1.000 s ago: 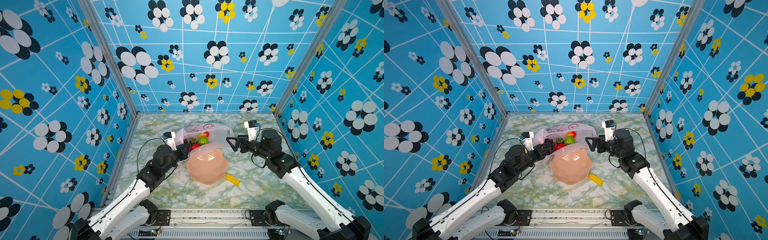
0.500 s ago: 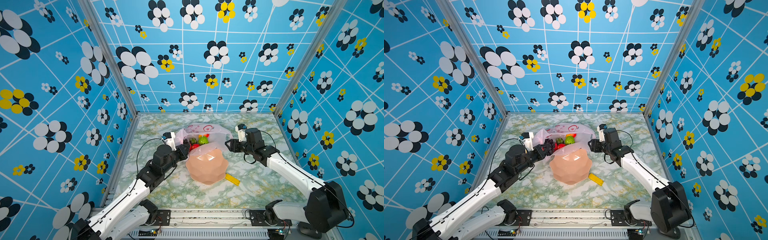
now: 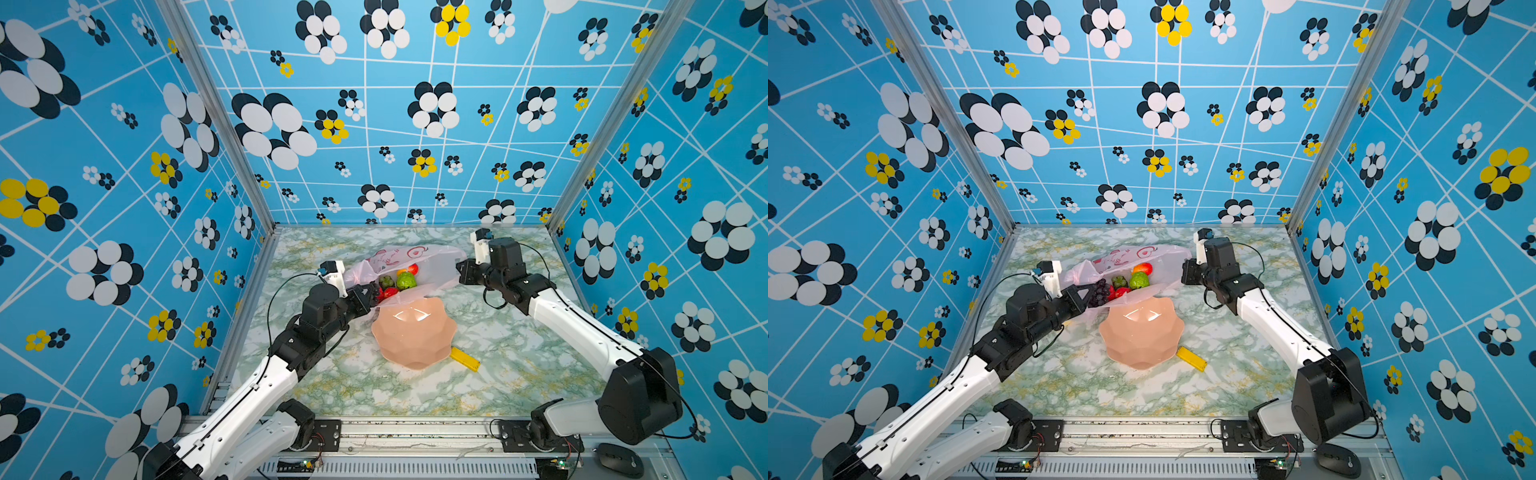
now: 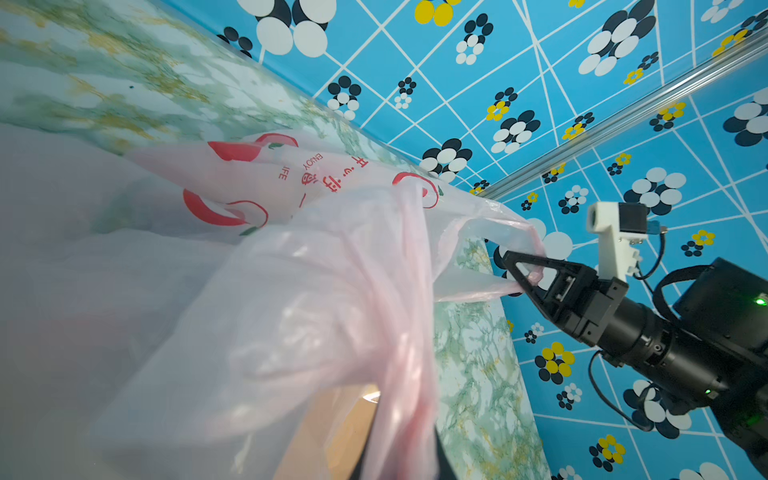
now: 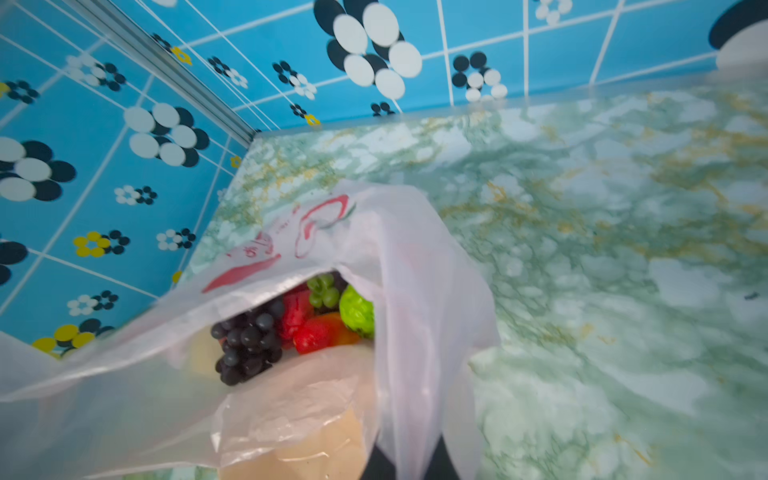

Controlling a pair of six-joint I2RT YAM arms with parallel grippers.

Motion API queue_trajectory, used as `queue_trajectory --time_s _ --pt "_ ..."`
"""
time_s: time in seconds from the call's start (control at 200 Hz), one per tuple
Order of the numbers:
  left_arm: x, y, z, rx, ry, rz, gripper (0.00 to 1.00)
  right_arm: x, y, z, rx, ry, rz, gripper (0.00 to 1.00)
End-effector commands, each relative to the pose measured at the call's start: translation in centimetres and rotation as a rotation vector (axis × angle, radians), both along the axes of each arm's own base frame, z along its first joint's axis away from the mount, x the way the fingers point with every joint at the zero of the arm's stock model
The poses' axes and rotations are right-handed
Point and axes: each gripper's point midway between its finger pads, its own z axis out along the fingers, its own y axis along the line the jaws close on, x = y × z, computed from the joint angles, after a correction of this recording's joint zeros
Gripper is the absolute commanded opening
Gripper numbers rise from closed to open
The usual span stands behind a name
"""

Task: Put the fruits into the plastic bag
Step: 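Grasp the bag handle with the right gripper while the left gripper holds the other handle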

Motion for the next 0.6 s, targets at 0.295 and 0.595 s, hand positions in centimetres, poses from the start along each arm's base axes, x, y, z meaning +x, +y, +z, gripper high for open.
queue_trajectory --time_s 0.295,0.595 --pt "12.2 3.6 11.7 0.018 -0.042 0.076 0.00 7.2 7.2 15.8 0.235 -0.241 0.217 0.00" --pt "16.4 -5.8 20.1 0.033 -0.170 -0.066 0.00 5.4 8.4 24.8 0.358 -0.430 0.338 0.00"
